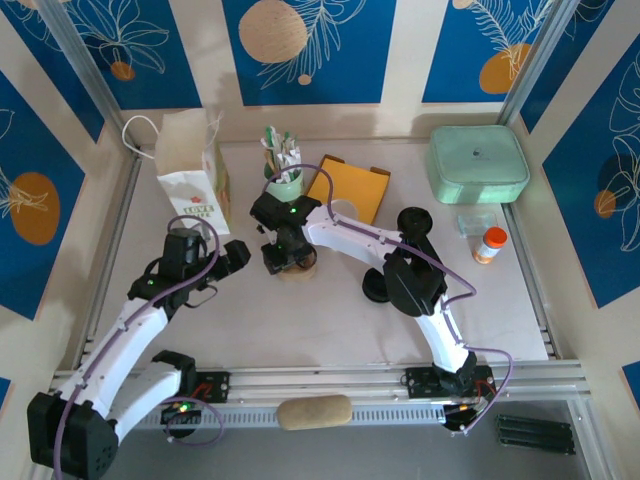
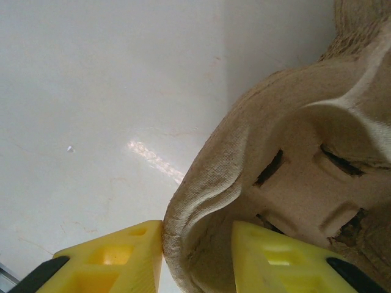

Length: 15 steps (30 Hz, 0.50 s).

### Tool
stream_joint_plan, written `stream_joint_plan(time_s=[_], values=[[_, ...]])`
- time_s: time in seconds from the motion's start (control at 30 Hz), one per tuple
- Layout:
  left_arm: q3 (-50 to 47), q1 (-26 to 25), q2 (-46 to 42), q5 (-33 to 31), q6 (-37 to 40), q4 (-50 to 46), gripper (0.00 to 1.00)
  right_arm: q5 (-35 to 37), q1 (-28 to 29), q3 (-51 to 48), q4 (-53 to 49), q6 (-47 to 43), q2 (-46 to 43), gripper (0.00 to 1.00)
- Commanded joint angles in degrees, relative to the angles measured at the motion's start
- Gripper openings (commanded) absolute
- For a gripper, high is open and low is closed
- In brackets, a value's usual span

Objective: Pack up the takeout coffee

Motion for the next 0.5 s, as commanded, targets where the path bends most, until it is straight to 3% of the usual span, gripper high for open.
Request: stream_joint_plan(time_s=[0.0, 0.47], values=[[-0.52, 0.60, 0.76, 2.17, -0.53, 1.34, 0.99, -1.17, 0.36, 2.01, -1.44, -0.76, 0.18, 0.36], [-0.48, 0.54, 2.40, 4.03, -0.28, 2.28, 0.99, -1.00, 0.27, 2.05, -1.82, -0.79, -0.13, 0.39]])
